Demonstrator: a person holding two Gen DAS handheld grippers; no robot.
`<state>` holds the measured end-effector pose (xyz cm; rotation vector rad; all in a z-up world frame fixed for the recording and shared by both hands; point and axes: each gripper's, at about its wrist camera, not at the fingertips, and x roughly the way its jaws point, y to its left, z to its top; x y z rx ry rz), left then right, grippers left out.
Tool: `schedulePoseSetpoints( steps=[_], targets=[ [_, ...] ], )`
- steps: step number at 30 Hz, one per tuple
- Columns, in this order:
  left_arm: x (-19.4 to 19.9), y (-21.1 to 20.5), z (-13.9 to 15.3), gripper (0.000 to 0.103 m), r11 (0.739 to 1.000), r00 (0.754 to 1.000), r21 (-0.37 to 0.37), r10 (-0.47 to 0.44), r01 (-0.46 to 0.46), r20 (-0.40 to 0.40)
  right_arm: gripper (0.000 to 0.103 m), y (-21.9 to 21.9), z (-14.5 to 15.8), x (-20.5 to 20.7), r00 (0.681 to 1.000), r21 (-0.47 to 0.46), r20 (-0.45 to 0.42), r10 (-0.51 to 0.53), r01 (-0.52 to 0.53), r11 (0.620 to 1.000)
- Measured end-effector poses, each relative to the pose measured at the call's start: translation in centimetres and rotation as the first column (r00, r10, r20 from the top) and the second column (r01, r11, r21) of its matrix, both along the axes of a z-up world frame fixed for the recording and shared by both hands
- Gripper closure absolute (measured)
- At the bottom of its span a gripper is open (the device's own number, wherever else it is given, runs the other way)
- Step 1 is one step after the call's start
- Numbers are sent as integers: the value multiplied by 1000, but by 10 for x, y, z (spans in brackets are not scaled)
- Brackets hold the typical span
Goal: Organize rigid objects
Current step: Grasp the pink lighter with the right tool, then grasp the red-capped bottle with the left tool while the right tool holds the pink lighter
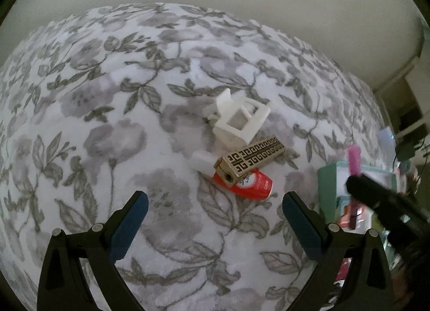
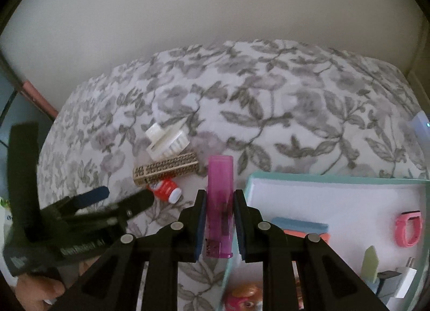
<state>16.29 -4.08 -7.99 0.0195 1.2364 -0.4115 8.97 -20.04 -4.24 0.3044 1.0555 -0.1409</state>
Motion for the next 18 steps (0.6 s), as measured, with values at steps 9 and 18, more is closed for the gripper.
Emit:
schedulePoseSetpoints(
  steps=[9, 18],
  targets=[
    [-5, -18, -12, 3, 994, 996, 71, -88, 86, 34, 82, -12, 1, -2, 1000, 36, 2, -28, 28, 999],
    [2, -30, -21, 3, 993, 993, 86, -83, 76, 80, 82, -14, -6, -2, 999, 45, -15, -31, 32, 998]
  ],
)
